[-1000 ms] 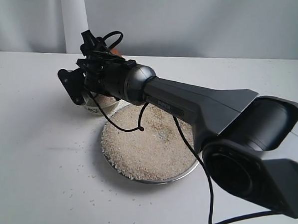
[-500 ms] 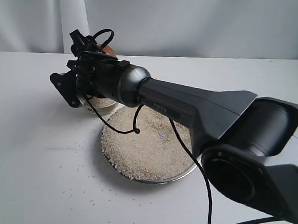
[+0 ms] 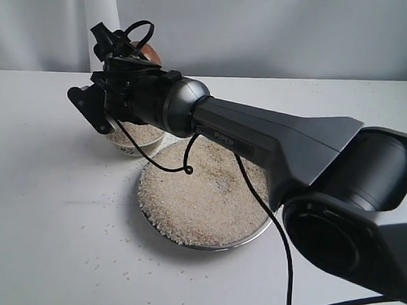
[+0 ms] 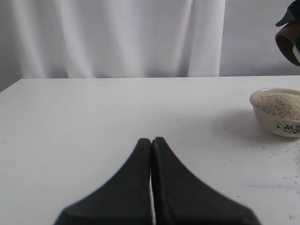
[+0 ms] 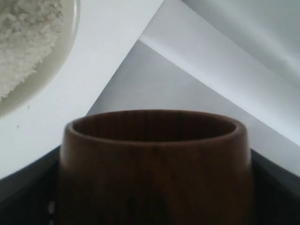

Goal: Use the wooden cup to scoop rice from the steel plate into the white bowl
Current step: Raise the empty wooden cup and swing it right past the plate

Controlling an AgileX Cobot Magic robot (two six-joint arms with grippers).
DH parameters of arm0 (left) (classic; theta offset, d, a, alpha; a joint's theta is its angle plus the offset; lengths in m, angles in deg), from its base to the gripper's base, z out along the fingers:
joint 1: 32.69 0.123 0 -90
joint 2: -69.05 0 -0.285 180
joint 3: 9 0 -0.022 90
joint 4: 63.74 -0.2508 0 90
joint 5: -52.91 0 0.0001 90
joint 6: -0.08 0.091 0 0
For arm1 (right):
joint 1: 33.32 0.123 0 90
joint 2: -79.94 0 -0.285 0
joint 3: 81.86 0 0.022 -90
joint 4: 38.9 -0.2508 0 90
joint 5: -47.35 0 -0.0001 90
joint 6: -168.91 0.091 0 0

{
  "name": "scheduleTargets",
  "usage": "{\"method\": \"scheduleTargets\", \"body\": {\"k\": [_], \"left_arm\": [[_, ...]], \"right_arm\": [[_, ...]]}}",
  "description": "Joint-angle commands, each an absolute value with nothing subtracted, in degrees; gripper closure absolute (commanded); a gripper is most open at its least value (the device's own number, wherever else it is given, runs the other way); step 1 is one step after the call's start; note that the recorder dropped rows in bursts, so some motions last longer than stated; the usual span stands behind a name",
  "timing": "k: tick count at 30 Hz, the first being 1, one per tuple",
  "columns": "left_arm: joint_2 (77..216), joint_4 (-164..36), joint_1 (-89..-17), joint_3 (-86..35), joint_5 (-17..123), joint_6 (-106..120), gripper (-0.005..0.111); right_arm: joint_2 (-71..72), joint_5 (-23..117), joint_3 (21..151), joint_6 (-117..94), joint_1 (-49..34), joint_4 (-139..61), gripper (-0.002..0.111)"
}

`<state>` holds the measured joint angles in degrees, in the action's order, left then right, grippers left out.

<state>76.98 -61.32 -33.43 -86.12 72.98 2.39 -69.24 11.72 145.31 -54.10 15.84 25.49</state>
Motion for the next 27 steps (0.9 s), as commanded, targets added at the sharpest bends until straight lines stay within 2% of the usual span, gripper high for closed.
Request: {"method": "scheduleTargets", "body": {"k": [1, 6, 18, 27], "left_arm": [[76.83, -61.34, -33.58, -86.21, 72.65, 2.16, 0.107], [76.83, -61.34, -33.58, -86.21, 72.65, 2.16, 0.107], [76.83, -61.34, -33.58, -86.21, 72.65, 2.16, 0.107], [76.83, -61.34, -33.58, -86.21, 72.65, 2.16, 0.107]], "right_arm": [[-67.51, 10.61, 145.72, -41.93, 15.81, 26.13, 0.108], [-63.17, 3.18, 145.72, -29.0, 16.29, 21.74, 0.108], [-48.15, -13.03, 144.88, -39.62, 16.29, -12.93, 0.108], [-32.52, -12.89, 124.93, -39.52, 15.54, -15.82, 0.108]]}}
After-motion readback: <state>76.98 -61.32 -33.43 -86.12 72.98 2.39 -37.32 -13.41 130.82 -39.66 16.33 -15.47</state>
